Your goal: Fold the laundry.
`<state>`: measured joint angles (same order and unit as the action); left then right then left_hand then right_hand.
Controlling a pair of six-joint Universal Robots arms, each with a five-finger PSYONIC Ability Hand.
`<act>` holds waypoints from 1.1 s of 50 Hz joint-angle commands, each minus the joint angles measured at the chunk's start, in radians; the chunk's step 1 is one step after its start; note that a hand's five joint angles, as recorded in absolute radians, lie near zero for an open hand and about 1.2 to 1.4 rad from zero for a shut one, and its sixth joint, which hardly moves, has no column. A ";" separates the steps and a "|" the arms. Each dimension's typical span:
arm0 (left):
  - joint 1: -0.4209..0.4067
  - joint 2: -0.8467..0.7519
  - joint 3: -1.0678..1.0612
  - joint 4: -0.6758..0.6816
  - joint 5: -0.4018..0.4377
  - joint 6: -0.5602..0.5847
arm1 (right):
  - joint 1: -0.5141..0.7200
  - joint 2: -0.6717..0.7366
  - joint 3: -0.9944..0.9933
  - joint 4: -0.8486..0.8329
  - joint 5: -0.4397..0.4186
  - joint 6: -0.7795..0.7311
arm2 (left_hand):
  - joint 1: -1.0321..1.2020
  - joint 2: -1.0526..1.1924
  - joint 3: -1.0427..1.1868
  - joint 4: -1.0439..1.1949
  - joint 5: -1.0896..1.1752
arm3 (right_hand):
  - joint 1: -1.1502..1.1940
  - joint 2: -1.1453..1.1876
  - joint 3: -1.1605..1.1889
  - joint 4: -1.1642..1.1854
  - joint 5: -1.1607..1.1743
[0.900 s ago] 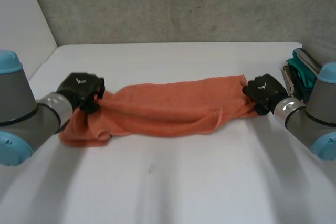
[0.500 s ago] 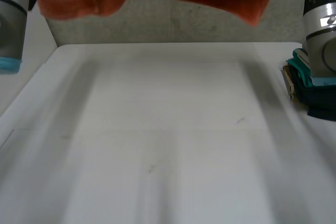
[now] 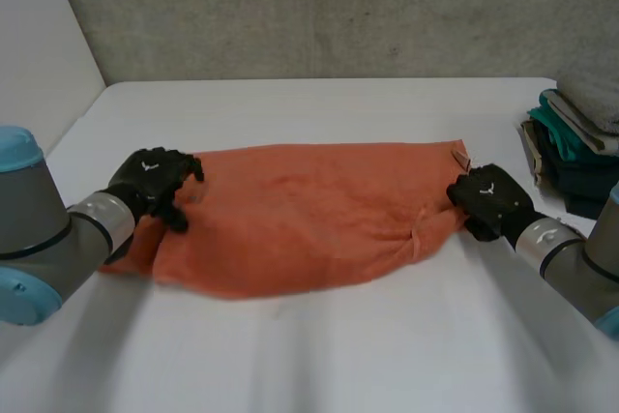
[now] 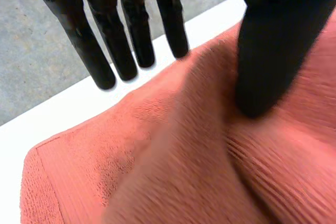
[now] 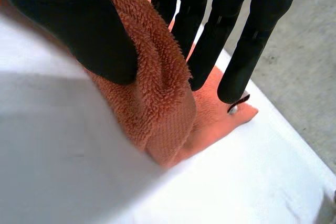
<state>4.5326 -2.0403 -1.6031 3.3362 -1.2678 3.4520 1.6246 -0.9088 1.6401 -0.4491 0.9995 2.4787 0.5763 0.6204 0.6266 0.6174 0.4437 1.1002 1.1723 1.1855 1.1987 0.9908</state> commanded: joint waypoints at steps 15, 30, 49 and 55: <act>0.069 0.397 -0.333 -0.112 -0.067 0.032 | -0.012 -0.093 -0.008 0.059 0.039 0.141 | -0.196 -0.240 -0.246 -0.237 -0.238 | 0.296 0.224 0.211 0.198 0.231; 0.178 0.367 -0.382 -0.328 0.136 0.099 | 0.006 -0.091 0.004 0.061 0.041 0.112 | -0.078 -0.122 -0.128 -0.119 -0.120 | 0.296 0.224 0.211 0.198 0.231; 0.098 0.121 -0.238 -0.179 0.025 0.125 | -0.002 -0.120 0.009 0.110 0.042 0.106 | -0.022 -0.067 -0.073 -0.064 -0.064 | 0.296 0.224 0.211 0.198 0.231; 0.085 0.111 -0.230 -0.147 0.033 0.113 | 0.001 -0.147 0.003 0.193 0.037 0.094 | 0.525 0.481 0.475 0.484 0.484 | 0.127 0.055 0.042 0.028 0.062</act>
<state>4.6293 -1.9200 -1.8415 3.1598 -1.2397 3.5725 1.6225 -1.0323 1.6485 -0.3303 1.0393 2.5821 0.6670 0.6484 0.6473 0.6384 0.4612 1.1002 1.1723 1.1855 1.1986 0.9908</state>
